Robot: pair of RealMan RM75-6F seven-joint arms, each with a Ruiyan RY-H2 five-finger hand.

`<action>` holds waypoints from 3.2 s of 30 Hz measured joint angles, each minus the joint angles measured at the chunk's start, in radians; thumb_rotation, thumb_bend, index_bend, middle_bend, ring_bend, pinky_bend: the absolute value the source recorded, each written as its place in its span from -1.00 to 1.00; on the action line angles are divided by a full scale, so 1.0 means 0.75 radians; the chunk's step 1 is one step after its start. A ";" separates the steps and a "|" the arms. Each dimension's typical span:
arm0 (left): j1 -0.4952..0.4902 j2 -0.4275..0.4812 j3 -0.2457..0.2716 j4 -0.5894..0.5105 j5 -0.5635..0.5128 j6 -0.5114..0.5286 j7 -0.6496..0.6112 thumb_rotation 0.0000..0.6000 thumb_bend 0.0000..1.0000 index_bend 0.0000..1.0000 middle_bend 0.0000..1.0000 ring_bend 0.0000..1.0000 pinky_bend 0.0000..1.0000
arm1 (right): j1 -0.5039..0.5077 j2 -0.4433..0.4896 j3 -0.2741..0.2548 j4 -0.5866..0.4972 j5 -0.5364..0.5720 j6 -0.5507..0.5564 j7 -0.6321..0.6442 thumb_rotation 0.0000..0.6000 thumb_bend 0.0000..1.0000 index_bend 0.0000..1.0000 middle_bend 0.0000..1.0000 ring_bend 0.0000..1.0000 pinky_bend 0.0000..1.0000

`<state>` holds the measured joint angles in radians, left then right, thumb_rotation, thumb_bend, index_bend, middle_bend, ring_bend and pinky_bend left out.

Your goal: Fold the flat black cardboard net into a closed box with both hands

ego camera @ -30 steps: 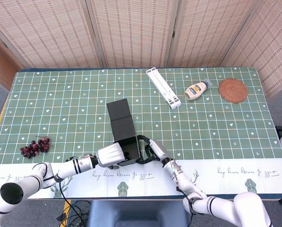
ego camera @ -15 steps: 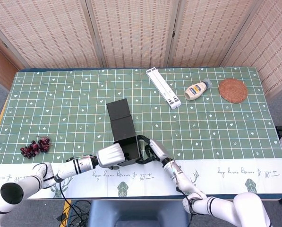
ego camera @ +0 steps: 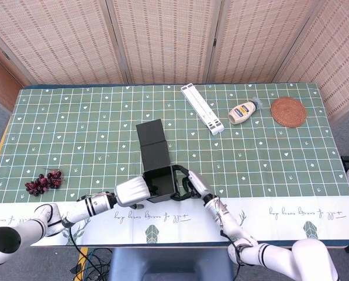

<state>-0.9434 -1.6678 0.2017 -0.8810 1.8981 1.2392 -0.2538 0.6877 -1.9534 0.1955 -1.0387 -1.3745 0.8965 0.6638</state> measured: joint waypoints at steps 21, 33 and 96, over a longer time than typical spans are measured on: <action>0.111 0.096 -0.075 -0.180 -0.065 0.113 0.075 1.00 -0.70 -0.42 -0.44 -0.01 0.59 | -0.009 0.007 0.047 -0.012 0.063 -0.011 -0.018 1.00 -0.90 -0.33 -0.10 0.56 1.00; 0.147 0.115 -0.108 -0.235 -0.116 0.090 0.074 1.00 -0.70 -0.84 -0.76 -0.04 0.59 | 0.013 -0.041 0.085 0.016 0.119 -0.052 -0.057 1.00 -0.90 -0.33 -0.11 0.56 1.00; 0.371 0.254 -0.262 -0.611 -0.644 -0.363 -0.553 1.00 -0.70 -1.00 -1.00 0.00 0.61 | -0.118 0.746 0.103 -0.985 -0.033 0.062 -0.230 1.00 -1.00 -1.00 -0.93 0.30 1.00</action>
<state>-0.6648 -1.4777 0.0050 -1.3396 1.4155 0.9670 -0.6689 0.5993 -1.3936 0.2726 -1.7774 -1.3995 0.9432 0.4915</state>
